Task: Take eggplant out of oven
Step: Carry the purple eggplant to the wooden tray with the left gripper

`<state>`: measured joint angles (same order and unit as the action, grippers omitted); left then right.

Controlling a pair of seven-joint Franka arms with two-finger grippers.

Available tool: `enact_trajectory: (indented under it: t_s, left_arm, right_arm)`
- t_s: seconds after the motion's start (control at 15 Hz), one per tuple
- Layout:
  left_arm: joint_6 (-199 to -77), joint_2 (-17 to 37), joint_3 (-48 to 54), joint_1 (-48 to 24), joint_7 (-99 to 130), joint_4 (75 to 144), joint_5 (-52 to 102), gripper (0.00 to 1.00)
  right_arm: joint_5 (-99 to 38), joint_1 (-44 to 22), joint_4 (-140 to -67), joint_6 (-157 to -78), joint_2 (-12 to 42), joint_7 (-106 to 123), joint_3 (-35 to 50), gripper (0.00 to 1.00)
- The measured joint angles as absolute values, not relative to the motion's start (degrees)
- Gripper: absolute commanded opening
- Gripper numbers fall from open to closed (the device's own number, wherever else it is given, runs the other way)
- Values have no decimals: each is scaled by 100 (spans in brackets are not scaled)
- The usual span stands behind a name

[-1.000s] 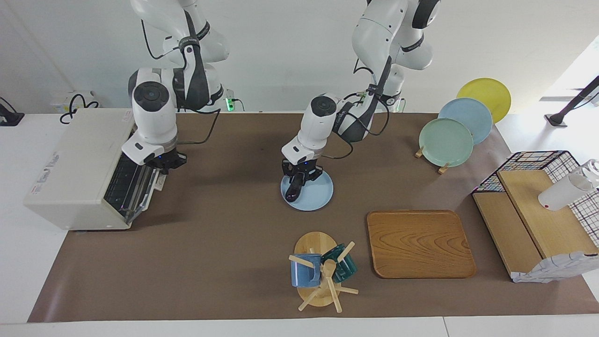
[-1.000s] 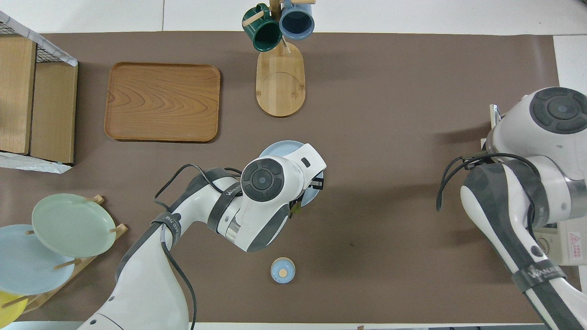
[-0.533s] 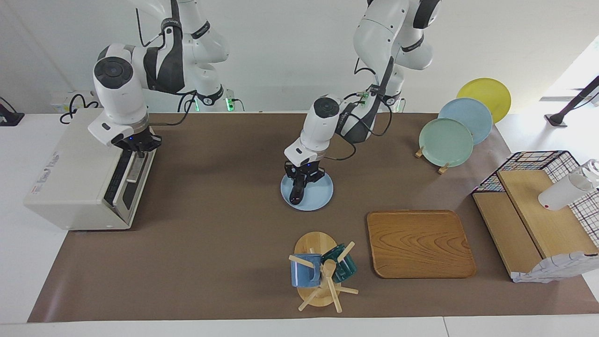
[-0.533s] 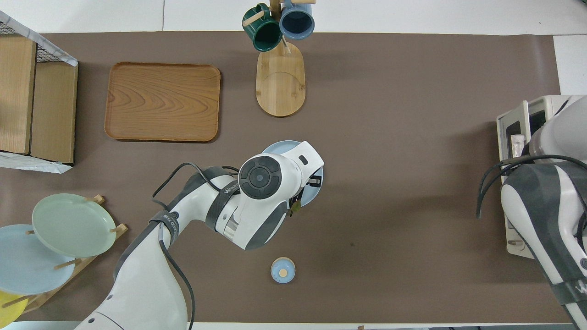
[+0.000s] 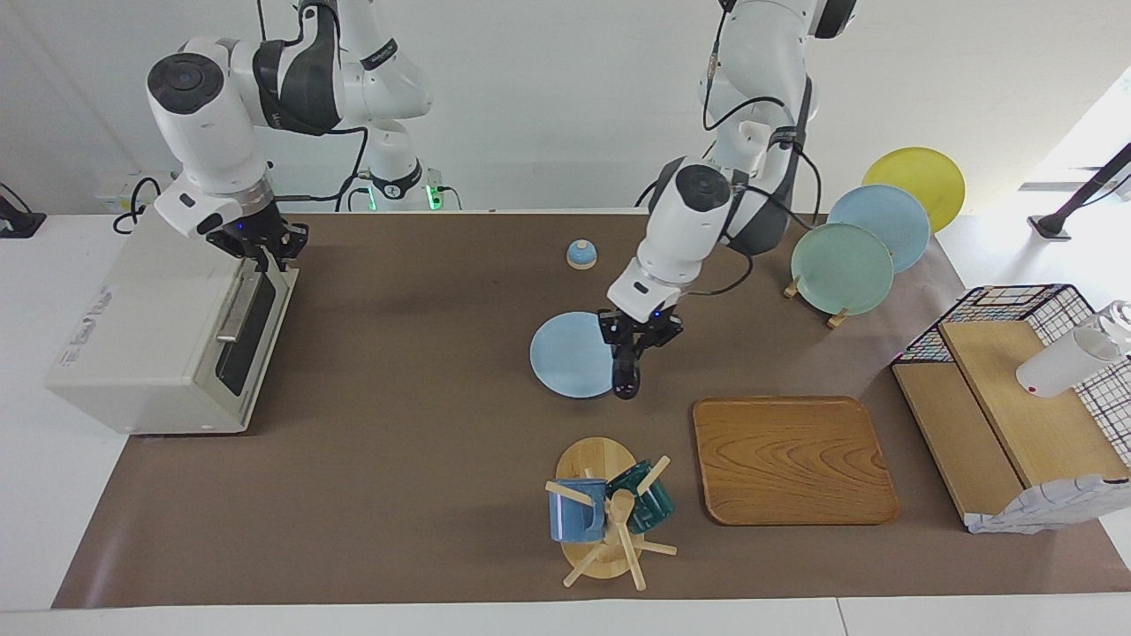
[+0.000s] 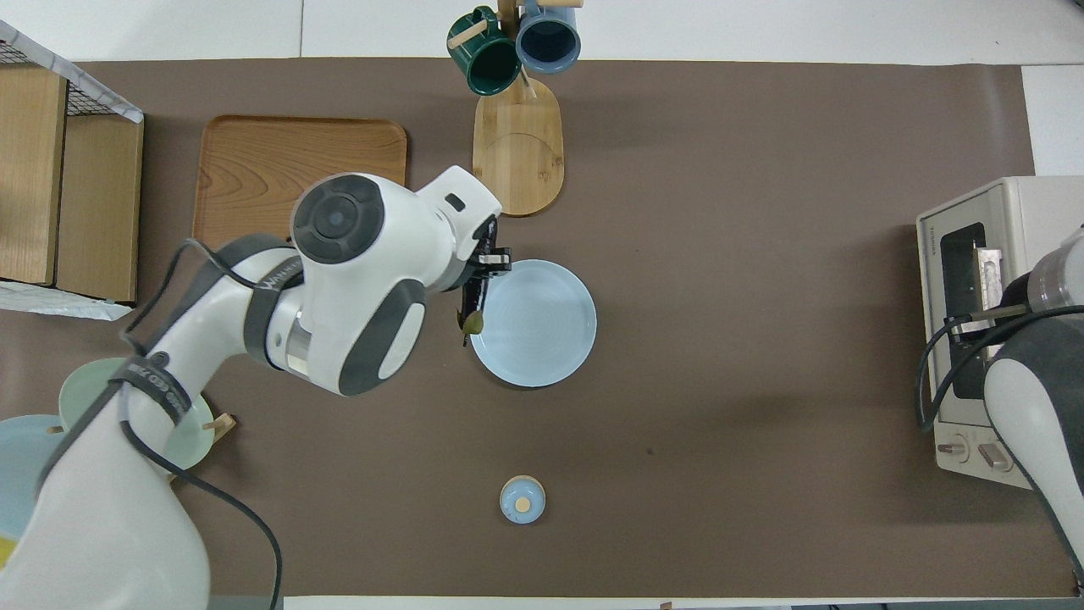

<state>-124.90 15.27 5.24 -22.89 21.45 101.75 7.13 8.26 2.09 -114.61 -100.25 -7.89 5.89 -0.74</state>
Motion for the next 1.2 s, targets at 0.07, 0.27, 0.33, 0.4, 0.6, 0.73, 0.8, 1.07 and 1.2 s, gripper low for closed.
enact_trajectory:
  t_s: [0.07,0.27,0.33,0.4,0.6,0.73,0.8,1.07,1.2]
  left_arm:
    - [-12412,1531,512,-1975,1830,10126,713,0]
    - [-12399,1639,487,-915,735,10117,713,0]
    - [-12408,1711,485,-626,458,10096,713,0]
    - [-12415,1809,484,-428,276,10027,713,0]
    - [-12482,2363,500,-272,100,9575,530,0]
    - [-12731,2761,533,-274,92,9360,403,0]
    - [-12858,2885,554,-277,87,9344,389,0]
    - [-12971,3021,586,-278,74,9342,383,0]
    - [-12971,3018,587,-278,65,9340,381,100]
  right_arm:
    - [707,209,-11368,-10005,-759,589,-75,100]
    - [415,214,-10864,-9649,-615,589,-77,100]
    - [374,222,-10720,-9532,-587,589,-78,100]
    - [357,237,-10627,-9463,-576,589,-78,100]
    - [321,262,-10459,-9446,-562,589,-76,100]
    - [264,262,-10280,-9352,-487,589,-60,100]
    - [258,262,-10185,-9262,-420,589,-51,100]
    - [257,262,-9939,-9041,-123,589,-46,100]
    - [257,266,-9786,-8990,33,589,-50,100]
